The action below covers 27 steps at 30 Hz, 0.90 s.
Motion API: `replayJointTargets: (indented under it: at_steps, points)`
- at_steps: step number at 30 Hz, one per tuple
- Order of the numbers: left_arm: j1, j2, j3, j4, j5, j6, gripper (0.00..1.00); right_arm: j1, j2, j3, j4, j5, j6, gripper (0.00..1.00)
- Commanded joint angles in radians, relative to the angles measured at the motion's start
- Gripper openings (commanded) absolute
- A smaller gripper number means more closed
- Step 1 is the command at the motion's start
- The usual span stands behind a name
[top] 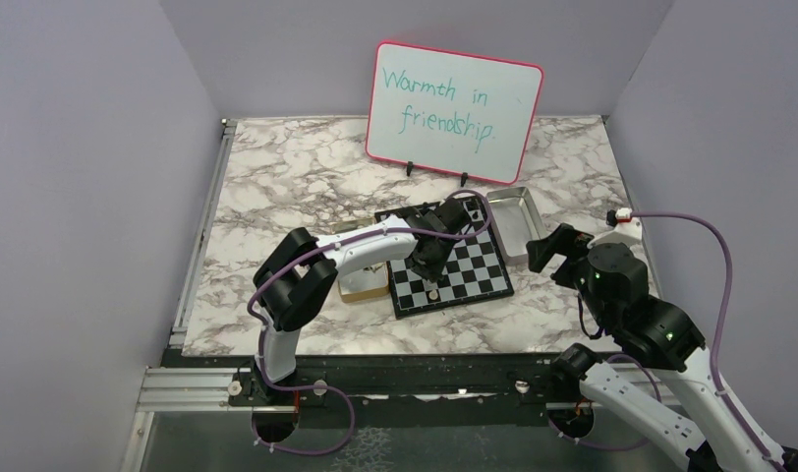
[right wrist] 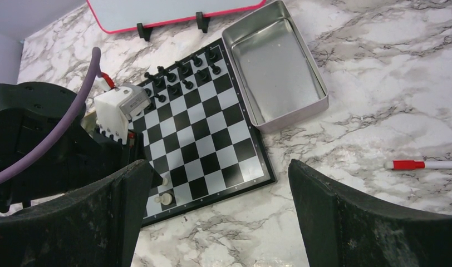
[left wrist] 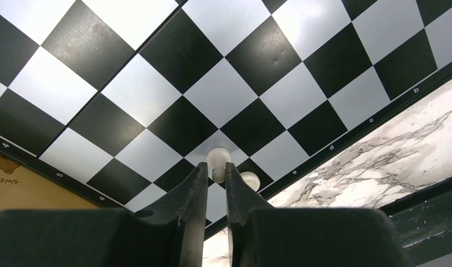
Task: Set up the chess pieces on the board
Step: Place the chess piece on the chessboard.
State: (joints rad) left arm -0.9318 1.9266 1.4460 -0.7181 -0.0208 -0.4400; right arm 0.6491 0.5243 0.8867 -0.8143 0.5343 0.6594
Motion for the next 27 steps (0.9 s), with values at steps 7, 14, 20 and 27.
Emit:
replayJointTargets:
  at_steps: [7,14,20,27]
  points:
    - [-0.008,-0.012,0.019,-0.032,-0.034,0.013,0.24,0.008,-0.007,-0.018,-0.002,0.0,0.031,0.97]
    - [-0.007,-0.026,0.027,-0.044,-0.048,0.025,0.26,0.008,-0.016,-0.026,0.006,-0.008,0.032,0.97]
    - [-0.007,-0.041,0.061,-0.046,-0.037,0.037,0.3,0.008,-0.02,-0.025,0.004,-0.009,0.029,0.97]
    - [-0.006,-0.054,0.073,-0.047,-0.005,0.031,0.3,0.008,-0.023,-0.03,0.004,-0.011,0.029,0.97]
